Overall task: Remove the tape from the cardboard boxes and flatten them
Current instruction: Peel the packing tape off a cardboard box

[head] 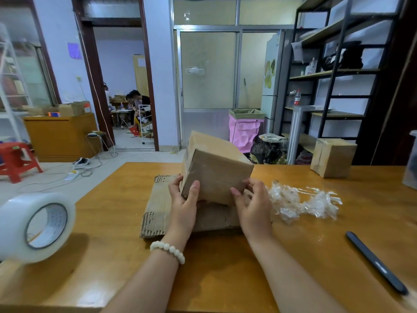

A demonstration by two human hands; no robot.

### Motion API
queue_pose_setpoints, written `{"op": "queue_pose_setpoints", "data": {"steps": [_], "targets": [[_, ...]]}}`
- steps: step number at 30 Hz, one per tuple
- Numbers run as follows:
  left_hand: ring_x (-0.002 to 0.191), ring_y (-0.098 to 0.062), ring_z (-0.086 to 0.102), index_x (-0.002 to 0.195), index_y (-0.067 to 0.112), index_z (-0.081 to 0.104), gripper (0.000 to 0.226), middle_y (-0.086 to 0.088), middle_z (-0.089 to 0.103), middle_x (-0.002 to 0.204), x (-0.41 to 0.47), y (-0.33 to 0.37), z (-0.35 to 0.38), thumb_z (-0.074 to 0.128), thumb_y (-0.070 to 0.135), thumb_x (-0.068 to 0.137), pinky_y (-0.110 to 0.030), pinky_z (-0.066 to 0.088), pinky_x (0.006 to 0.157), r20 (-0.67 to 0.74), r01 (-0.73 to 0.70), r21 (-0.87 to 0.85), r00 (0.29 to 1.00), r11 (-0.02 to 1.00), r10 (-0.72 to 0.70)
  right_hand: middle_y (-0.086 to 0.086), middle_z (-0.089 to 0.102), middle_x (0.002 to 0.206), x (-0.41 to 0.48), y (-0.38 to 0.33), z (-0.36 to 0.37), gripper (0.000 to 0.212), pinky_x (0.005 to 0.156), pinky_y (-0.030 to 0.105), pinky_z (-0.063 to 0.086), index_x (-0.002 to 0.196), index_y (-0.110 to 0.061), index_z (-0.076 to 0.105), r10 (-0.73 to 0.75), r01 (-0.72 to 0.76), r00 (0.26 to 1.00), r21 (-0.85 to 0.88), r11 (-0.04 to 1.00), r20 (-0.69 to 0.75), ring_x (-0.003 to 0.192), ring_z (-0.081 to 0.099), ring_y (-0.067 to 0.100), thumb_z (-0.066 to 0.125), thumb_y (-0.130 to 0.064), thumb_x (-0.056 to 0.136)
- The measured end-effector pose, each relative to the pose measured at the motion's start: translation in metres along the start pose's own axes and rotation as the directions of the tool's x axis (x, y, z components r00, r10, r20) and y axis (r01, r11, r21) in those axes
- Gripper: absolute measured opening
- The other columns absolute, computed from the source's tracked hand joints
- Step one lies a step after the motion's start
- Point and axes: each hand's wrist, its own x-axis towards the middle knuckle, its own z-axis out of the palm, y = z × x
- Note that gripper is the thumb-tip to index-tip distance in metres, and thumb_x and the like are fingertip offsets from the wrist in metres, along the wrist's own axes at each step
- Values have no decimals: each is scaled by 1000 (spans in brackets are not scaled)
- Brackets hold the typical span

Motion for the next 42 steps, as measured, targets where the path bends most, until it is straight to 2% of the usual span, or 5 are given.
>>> {"op": "queue_pose_setpoints", "data": {"steps": [9, 18, 27, 32, 42], "targets": [[115, -15, 55, 130, 25, 44, 45, 17, 43, 136, -3, -8, 9, 65, 23, 91, -25, 57, 82, 113, -150, 233, 985, 961, 127, 19, 30, 149, 2, 1, 1, 34, 94, 26, 36, 120, -8, 55, 97, -85, 992, -140, 986, 80, 131, 41, 35, 64, -7, 87], [101, -2, 56, 130, 26, 53, 53, 16, 47, 132, -8, -15, 11, 74, 34, 82, -17, 49, 85, 392, -426, 541, 891, 725, 231, 7, -7, 159, 4, -4, -7, 75, 118, 43, 13, 123, -31, 35, 257, -263, 964, 141, 954, 64, 147, -8, 20, 58, -76, 67], [107, -10, 55, 140, 34, 46, 52, 14, 53, 132, -11, -11, 11, 65, 29, 92, -35, 51, 93, 474, -478, 573, 856, 666, 207, 6, 36, 147, 2, 3, -1, 24, 104, 17, 24, 104, -4, 60, 100, -98, 995, 52, 994, -30, 134, 26, 9, 68, -17, 86], [83, -6, 52, 139, 35, 44, 53, 9, 55, 108, -10, -13, 9, 65, 23, 92, -39, 54, 85, 423, -427, 542, 883, 724, 205, 6, 52, 124, 9, 9, -3, 11, 99, 41, 45, 95, -4, 65, 132, -122, 983, 76, 990, -130, 118, 49, 22, 60, -12, 91], [146, -19, 16, 133, 54, 15, 85, 4, 11, 159, -5, -14, 11, 76, 24, 82, -46, 32, 115, 283, -378, 489, 921, 786, 266, -5, 53, 98, 5, 1, -4, 12, 84, 13, 40, 90, -22, 46, 106, -102, 994, 145, 984, -16, 93, 51, 7, 39, -16, 97]]}}
